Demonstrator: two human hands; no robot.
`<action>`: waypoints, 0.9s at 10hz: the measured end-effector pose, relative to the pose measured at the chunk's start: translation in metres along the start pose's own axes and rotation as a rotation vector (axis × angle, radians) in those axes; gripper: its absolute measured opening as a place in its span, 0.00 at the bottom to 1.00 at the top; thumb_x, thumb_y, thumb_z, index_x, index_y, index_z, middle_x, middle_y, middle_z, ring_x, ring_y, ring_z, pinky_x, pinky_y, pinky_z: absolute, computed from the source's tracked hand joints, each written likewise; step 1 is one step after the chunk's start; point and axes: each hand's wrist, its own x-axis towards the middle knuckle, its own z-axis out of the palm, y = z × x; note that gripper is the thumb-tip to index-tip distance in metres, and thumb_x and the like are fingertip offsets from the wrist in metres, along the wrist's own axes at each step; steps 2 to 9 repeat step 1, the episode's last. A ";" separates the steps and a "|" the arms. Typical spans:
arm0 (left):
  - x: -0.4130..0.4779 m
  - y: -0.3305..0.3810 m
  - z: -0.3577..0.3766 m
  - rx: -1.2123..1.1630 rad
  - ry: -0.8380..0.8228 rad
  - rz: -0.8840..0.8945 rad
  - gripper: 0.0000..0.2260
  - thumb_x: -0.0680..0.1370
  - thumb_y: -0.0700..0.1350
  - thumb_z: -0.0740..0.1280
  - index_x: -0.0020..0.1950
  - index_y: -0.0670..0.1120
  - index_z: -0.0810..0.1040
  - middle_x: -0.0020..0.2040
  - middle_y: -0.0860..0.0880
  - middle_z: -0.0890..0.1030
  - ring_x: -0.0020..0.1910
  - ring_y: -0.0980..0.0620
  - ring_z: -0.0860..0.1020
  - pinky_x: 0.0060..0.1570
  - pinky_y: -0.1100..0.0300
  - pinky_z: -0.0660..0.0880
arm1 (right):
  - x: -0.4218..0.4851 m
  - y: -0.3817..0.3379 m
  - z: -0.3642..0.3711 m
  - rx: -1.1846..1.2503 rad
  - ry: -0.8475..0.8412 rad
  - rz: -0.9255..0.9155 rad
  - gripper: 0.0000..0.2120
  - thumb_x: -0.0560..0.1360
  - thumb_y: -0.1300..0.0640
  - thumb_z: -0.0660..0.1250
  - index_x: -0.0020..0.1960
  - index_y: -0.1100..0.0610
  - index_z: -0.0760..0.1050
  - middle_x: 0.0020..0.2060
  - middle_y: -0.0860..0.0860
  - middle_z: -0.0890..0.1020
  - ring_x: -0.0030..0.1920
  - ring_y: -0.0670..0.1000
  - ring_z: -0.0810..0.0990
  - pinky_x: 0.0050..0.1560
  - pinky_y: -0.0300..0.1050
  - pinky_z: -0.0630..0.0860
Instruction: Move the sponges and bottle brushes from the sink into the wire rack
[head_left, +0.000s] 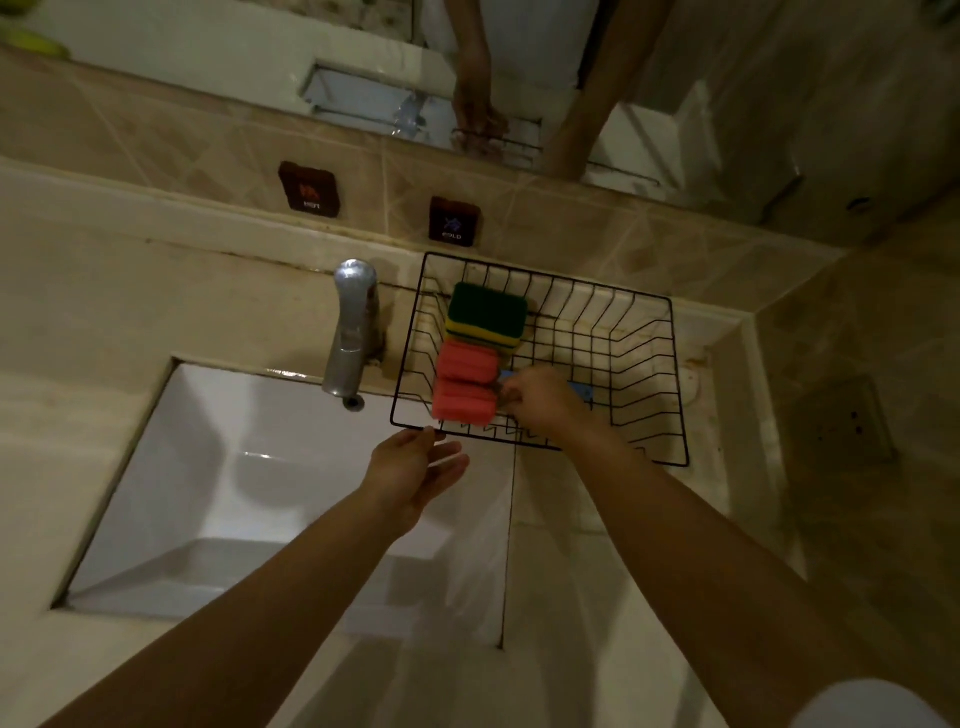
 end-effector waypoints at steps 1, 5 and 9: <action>-0.013 0.007 -0.001 0.169 0.020 0.006 0.09 0.80 0.40 0.60 0.57 0.37 0.73 0.52 0.39 0.80 0.49 0.41 0.81 0.43 0.52 0.80 | -0.023 -0.004 -0.006 0.028 0.065 0.067 0.09 0.79 0.58 0.61 0.52 0.54 0.81 0.44 0.50 0.81 0.50 0.54 0.80 0.50 0.47 0.77; -0.013 0.007 -0.001 0.169 0.020 0.006 0.09 0.80 0.40 0.60 0.57 0.37 0.73 0.52 0.39 0.80 0.49 0.41 0.81 0.43 0.52 0.80 | -0.023 -0.004 -0.006 0.028 0.065 0.067 0.09 0.79 0.58 0.61 0.52 0.54 0.81 0.44 0.50 0.81 0.50 0.54 0.80 0.50 0.47 0.77; -0.013 0.007 -0.001 0.169 0.020 0.006 0.09 0.80 0.40 0.60 0.57 0.37 0.73 0.52 0.39 0.80 0.49 0.41 0.81 0.43 0.52 0.80 | -0.023 -0.004 -0.006 0.028 0.065 0.067 0.09 0.79 0.58 0.61 0.52 0.54 0.81 0.44 0.50 0.81 0.50 0.54 0.80 0.50 0.47 0.77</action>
